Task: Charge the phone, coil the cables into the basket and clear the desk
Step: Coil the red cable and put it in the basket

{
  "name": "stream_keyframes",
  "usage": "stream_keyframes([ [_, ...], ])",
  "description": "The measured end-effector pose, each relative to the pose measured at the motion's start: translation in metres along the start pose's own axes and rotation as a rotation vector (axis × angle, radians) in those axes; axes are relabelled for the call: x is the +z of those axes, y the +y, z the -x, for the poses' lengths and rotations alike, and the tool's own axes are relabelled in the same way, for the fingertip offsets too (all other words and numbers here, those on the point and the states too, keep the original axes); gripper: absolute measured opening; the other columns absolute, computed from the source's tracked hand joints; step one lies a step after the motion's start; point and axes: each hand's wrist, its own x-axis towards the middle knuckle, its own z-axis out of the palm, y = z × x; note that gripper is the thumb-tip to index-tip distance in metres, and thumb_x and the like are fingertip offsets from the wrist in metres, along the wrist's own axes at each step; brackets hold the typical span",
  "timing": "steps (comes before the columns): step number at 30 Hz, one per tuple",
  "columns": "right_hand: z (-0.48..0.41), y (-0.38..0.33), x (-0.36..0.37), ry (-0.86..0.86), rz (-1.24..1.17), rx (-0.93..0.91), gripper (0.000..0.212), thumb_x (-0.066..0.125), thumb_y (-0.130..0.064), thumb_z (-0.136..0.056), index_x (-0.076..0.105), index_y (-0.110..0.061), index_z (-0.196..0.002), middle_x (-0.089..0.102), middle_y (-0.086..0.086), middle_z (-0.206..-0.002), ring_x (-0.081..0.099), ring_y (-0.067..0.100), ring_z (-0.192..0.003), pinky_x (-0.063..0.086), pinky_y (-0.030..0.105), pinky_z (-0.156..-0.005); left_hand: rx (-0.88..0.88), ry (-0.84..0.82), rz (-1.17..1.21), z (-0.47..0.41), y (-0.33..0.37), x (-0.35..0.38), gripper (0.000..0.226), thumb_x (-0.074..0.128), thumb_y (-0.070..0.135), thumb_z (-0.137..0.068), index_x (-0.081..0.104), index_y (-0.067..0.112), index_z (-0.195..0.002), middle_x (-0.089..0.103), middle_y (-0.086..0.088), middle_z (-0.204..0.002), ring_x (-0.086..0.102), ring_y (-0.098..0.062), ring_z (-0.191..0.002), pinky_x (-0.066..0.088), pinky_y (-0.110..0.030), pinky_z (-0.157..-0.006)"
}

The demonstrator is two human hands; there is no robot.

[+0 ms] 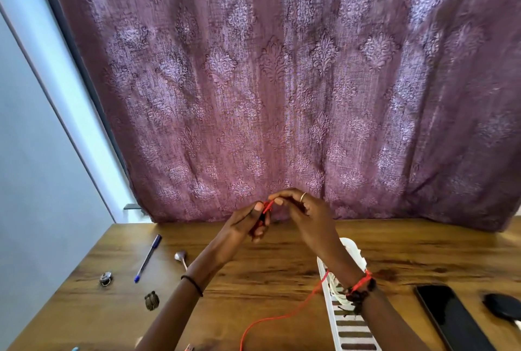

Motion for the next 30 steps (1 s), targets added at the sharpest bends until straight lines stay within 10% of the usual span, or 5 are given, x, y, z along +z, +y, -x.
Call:
stream_keyframes([
  [15,-0.005,0.015,0.024,0.182,-0.44,0.225,0.017,0.061,-0.008,-0.086,0.073,-0.014,-0.096,0.075,0.004,-0.092,0.067,0.014,-0.085,0.054,0.034,-0.084,-0.121,0.037,0.765,-0.013,-0.002,0.005,0.032,0.037,0.034,-0.09,0.053,0.012,-0.074,0.033,0.012,-0.046,0.023,0.002,-0.032,0.025,-0.014,-0.037],
  [20,0.004,0.02,0.038,0.229,-0.333,0.268,0.029,0.051,-0.004,-0.093,0.07,-0.021,-0.107,0.063,-0.006,-0.053,0.054,0.007,-0.043,0.047,0.018,-0.041,-0.141,0.102,0.984,-0.019,-0.004,0.002,0.027,0.039,0.03,-0.091,0.054,0.011,-0.079,0.035,0.01,-0.048,0.021,-0.001,-0.033,0.03,-0.014,-0.034],
  [26,0.025,0.022,0.045,0.239,0.331,0.035,0.034,0.06,-0.006,-0.088,0.065,-0.021,-0.118,0.06,0.002,-0.054,0.046,0.011,-0.043,0.033,0.02,-0.046,-0.104,0.153,1.176,-0.024,-0.009,-0.008,0.027,0.037,0.026,-0.093,0.055,0.01,-0.08,0.038,0.008,-0.051,0.013,-0.006,-0.043,0.031,-0.015,-0.037],
  [30,0.036,0.012,0.049,0.198,0.975,-0.125,0.027,0.092,-0.021,-0.047,0.073,-0.019,-0.067,0.06,-0.001,-0.045,0.055,0.014,-0.036,0.033,0.025,-0.034,-0.083,0.189,1.271,-0.027,-0.014,-0.018,0.037,0.031,0.023,-0.097,0.06,0.01,-0.078,0.039,0.007,-0.05,0.015,-0.006,-0.041,0.031,-0.014,-0.038],
])
